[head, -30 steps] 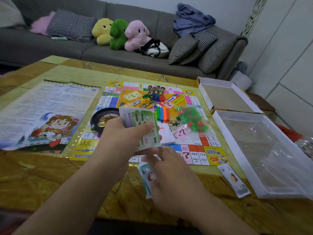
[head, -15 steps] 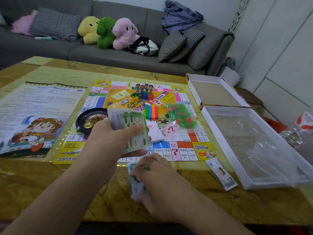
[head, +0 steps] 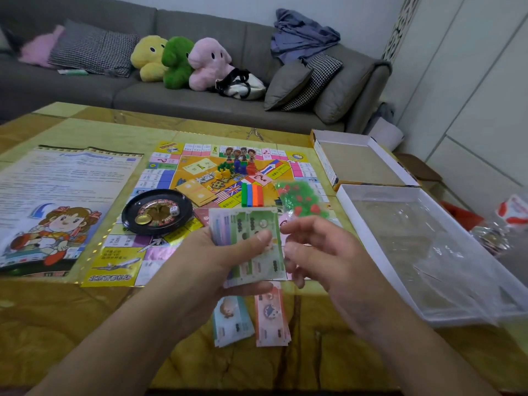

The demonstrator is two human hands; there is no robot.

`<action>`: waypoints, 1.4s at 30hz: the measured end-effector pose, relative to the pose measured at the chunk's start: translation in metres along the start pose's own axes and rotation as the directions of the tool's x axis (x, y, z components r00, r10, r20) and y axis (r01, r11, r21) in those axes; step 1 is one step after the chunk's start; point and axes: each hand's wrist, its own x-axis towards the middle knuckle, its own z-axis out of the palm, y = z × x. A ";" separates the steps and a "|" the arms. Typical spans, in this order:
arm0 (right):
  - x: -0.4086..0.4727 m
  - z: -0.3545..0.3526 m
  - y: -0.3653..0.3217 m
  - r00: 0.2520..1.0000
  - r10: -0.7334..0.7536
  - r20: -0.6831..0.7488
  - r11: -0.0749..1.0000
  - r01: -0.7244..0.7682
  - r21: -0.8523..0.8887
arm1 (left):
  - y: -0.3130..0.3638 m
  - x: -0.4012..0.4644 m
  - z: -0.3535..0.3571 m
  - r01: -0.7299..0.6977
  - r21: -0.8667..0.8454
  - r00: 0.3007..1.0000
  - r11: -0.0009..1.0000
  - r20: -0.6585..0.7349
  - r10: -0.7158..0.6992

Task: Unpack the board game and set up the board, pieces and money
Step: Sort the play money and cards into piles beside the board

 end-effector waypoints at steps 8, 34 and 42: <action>0.003 -0.002 0.008 0.983 0.019 -0.181 0.995 -0.036 -0.091 | 0.003 -0.007 0.011 0.057 -0.110 0.989 0.992 0.142 -0.042; 0.000 -0.001 0.005 0.989 0.115 -0.089 0.993 -0.113 0.025 | -0.007 -0.004 0.014 -0.066 0.005 0.998 0.998 0.017 0.065; 0.000 -0.001 0.004 0.991 0.087 -0.101 0.995 -0.082 0.061 | -0.008 -0.005 0.014 -0.062 -0.022 0.998 0.998 -0.001 0.062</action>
